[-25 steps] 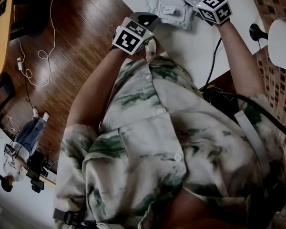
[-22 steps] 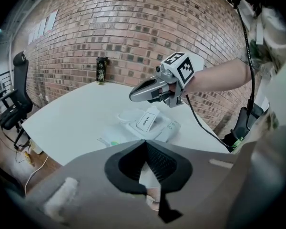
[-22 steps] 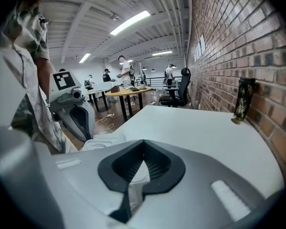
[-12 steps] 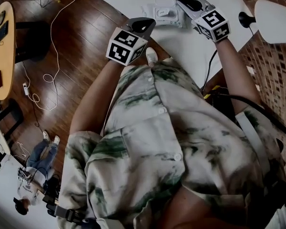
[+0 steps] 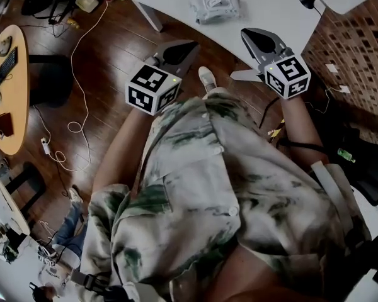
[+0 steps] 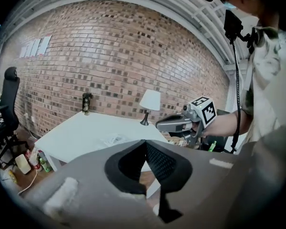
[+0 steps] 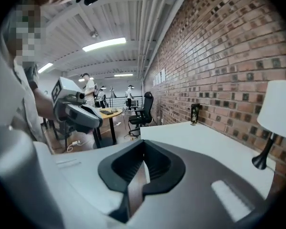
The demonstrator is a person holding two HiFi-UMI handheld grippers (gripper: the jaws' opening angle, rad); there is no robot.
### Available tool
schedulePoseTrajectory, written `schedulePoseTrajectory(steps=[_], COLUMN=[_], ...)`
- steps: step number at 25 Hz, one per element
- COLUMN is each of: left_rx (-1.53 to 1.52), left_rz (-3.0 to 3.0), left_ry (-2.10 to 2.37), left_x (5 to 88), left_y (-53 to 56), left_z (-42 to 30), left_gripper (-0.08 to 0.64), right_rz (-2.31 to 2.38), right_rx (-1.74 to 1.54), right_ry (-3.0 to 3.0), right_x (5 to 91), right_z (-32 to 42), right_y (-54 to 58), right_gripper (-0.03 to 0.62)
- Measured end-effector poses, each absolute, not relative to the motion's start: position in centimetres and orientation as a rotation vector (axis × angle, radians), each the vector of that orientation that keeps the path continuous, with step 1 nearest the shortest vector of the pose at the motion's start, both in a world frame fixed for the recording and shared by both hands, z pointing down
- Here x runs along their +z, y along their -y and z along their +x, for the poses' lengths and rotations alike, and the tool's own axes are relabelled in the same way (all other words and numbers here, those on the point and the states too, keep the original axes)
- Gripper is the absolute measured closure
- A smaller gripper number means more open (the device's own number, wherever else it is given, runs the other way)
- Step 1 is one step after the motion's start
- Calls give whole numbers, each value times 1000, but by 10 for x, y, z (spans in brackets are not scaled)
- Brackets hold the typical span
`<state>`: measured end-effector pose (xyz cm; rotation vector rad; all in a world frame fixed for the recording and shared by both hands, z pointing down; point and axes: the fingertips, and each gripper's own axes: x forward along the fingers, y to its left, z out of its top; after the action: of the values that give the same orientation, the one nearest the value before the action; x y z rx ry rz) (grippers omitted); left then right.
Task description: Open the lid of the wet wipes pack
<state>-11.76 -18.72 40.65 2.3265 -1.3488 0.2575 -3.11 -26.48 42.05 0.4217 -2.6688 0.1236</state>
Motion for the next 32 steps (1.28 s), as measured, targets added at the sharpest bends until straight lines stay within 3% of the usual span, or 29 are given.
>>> schedulePoseTrajectory(steps=[10, 25, 32], left_rx=[205, 254, 323], left_rz=[2436, 2376, 2385], left_ry=[1149, 1359, 1344], left_x=[381, 347, 340], left_y=[63, -107, -178], left_z=[-33, 147, 189], left_gripper=[557, 557, 557], right_rz=[500, 335, 330], right_rx=[165, 99, 105], right_ry=[2674, 2733, 2758], right_x=[390, 372, 363], right_z=[57, 253, 295], right_y=[89, -85, -150], right_gripper=[586, 586, 586])
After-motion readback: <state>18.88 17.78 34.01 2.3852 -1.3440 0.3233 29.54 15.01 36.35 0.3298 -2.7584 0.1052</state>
